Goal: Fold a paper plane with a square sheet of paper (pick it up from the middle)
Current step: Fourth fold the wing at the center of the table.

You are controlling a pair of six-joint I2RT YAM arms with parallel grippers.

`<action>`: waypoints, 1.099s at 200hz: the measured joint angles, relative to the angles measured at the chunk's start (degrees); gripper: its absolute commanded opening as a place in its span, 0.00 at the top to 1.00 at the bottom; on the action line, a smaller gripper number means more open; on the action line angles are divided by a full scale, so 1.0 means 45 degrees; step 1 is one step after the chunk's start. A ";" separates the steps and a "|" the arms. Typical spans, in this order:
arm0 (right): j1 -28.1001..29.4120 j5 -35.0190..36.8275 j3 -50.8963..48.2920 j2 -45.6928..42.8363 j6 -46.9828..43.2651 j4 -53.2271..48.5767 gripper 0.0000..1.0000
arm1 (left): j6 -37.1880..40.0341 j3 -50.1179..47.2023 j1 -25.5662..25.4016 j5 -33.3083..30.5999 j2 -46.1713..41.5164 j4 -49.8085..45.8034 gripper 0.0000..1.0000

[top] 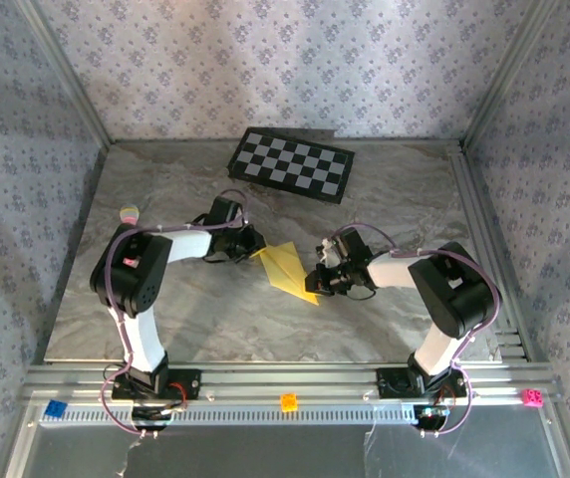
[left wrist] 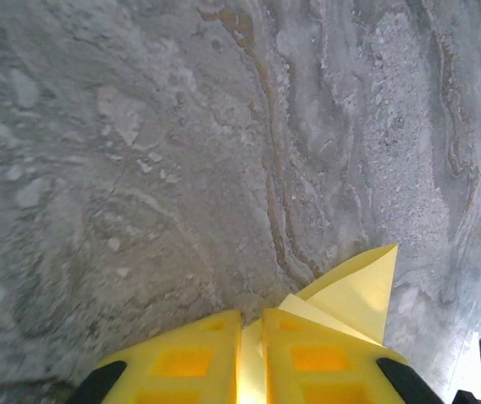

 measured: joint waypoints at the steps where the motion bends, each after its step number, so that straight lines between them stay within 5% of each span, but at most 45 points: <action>1: 0.0000 0.0000 0.0000 0.0000 0.0000 0.0000 1.00 | 0.0000 0.0000 0.0000 -0.0005 -0.0015 -0.0015 0.83; 102: 0.0034 0.0155 -0.0024 -0.0078 0.0233 0.0010 1.00 | -0.0155 0.0049 -0.2443 -0.0665 -0.0690 0.0189 0.84; 170: 0.0097 0.0549 -0.0034 -0.0301 0.0330 -0.0121 0.99 | -0.0408 -0.0165 -0.2594 -0.0559 0.0359 0.0699 0.88; 220: 0.0228 0.2157 -0.0053 -0.1928 0.0675 -0.1681 0.86 | -0.0544 -0.0656 -0.2545 -0.0607 0.0194 0.1316 0.89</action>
